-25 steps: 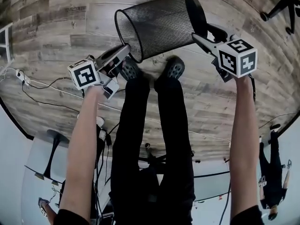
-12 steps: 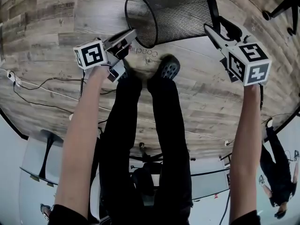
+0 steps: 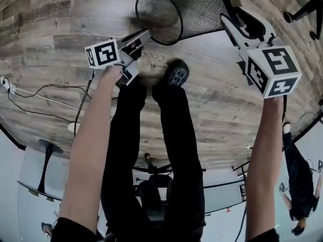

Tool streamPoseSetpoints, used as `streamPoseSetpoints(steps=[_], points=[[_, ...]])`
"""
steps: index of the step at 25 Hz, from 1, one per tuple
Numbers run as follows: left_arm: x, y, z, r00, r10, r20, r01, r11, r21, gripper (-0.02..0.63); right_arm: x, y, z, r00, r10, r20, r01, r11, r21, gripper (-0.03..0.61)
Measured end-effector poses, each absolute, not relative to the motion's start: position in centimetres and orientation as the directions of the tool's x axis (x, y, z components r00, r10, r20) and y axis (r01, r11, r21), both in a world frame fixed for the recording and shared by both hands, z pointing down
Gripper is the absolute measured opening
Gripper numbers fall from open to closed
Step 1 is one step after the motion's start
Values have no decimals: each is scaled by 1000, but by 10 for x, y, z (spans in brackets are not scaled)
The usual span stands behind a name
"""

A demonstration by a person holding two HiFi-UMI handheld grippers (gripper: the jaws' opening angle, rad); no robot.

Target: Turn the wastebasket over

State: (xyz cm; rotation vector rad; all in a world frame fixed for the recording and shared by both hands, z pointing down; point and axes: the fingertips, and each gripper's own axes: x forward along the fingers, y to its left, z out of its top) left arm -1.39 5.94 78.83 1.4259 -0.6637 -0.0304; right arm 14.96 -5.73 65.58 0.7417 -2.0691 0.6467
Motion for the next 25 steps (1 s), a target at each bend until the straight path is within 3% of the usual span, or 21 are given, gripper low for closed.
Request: streamPoseSetpoints(steps=[3,8,14,25], points=[[-15,62,792,818,-413,401,-352,193,916,62,144,-64,655,-480,-290,828,-684,715,-146,150],[-19,70,797,798,-399,452,-397,215,892,72,127,-59,650,-486,-261,834,-625,771,-123,142],[-26,88,802,766,-282,578,-521,255,815,101,119,-49,648,-494,-234,837,-574,811,-112,130],[-54,86,747,731,-334,595,-513,306,802,82,73,6,641,-505,-228,832,-480,876,-52,115]])
